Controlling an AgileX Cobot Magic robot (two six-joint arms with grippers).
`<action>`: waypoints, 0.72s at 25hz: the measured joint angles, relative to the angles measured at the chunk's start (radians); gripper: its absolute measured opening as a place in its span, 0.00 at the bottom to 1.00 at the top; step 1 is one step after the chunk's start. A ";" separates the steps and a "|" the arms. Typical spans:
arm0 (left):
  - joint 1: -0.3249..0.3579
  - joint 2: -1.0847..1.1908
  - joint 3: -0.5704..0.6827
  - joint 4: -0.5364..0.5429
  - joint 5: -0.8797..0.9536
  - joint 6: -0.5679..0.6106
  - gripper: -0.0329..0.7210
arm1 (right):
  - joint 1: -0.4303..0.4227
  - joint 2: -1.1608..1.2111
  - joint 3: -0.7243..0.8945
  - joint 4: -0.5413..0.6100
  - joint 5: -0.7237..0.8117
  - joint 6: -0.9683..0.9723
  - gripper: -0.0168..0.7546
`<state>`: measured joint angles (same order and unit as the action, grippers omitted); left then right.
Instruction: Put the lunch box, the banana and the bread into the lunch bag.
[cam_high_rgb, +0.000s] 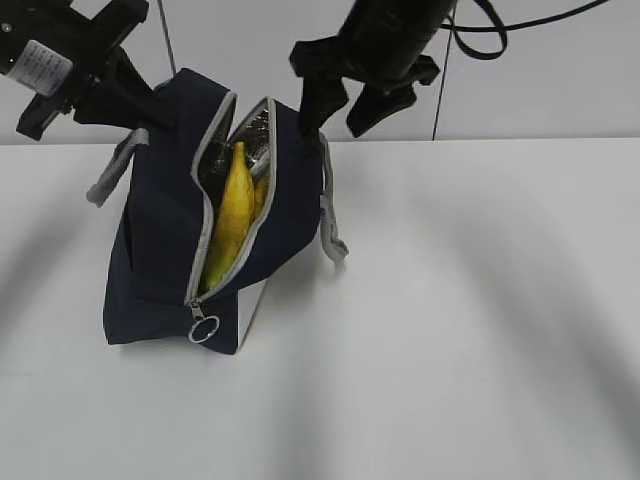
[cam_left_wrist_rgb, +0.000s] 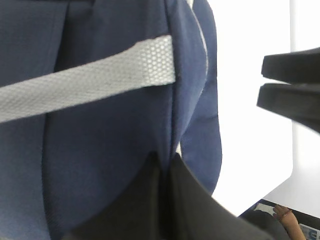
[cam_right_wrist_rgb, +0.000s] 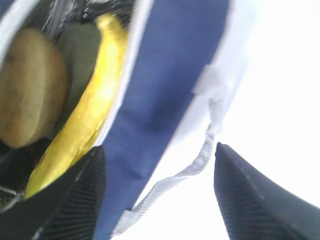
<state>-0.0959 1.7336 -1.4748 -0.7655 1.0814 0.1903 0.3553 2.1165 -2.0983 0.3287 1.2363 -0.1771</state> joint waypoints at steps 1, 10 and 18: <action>0.000 0.000 0.000 0.000 0.000 0.000 0.04 | -0.021 0.000 0.000 0.021 0.000 0.004 0.66; 0.000 0.000 0.000 0.000 0.000 0.000 0.04 | -0.053 0.023 0.000 0.117 0.002 0.020 0.59; 0.000 0.000 0.000 0.000 0.000 0.000 0.04 | -0.053 0.117 0.000 0.197 0.002 0.034 0.55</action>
<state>-0.0959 1.7336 -1.4748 -0.7655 1.0814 0.1903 0.3021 2.2338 -2.0983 0.5252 1.2381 -0.1427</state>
